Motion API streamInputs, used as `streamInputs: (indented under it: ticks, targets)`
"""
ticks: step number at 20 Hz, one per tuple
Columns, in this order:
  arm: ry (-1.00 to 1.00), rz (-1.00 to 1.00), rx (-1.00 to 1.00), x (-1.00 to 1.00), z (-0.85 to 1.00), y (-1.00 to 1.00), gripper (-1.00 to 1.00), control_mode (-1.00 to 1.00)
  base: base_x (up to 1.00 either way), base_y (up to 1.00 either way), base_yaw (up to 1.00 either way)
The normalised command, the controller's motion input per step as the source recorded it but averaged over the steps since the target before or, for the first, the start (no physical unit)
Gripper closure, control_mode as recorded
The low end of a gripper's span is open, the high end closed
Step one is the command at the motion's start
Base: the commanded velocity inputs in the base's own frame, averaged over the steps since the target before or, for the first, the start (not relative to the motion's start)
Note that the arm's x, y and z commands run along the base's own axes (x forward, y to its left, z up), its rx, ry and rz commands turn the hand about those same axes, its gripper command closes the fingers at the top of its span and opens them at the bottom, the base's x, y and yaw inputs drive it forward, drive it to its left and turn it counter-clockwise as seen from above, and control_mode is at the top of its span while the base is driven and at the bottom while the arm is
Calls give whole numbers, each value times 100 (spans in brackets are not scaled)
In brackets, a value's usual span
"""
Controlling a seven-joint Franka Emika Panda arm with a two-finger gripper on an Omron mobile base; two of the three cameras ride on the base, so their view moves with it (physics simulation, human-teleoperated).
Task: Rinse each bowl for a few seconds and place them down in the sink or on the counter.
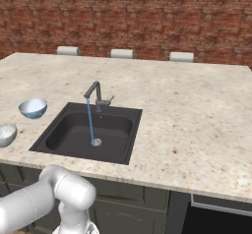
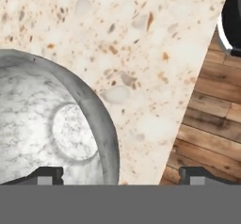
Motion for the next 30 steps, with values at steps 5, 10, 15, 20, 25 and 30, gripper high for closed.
streamInputs:
  ticks: [5, 10, 15, 20, 25, 30]
  targets:
    - [-5, 0, 2, -27, 41, -13, -100, -100, 0, 0, 0]
    - [-10, 2, 5, -40, 76, -40, -100, -100, 0, 0, 0]
    - [-11, 3, 11, -46, 91, -59, -100, -100, 0, 0, 0]
    - [-17, 7, 11, -52, 92, -71, -100, -100, 0, 0, 0]
    - [-18, 8, 13, -48, 84, -72, -100, -100, 0, 0, 0]
    - [-16, 7, 13, -45, 83, -68, -100, -100, 0, 0, 0]
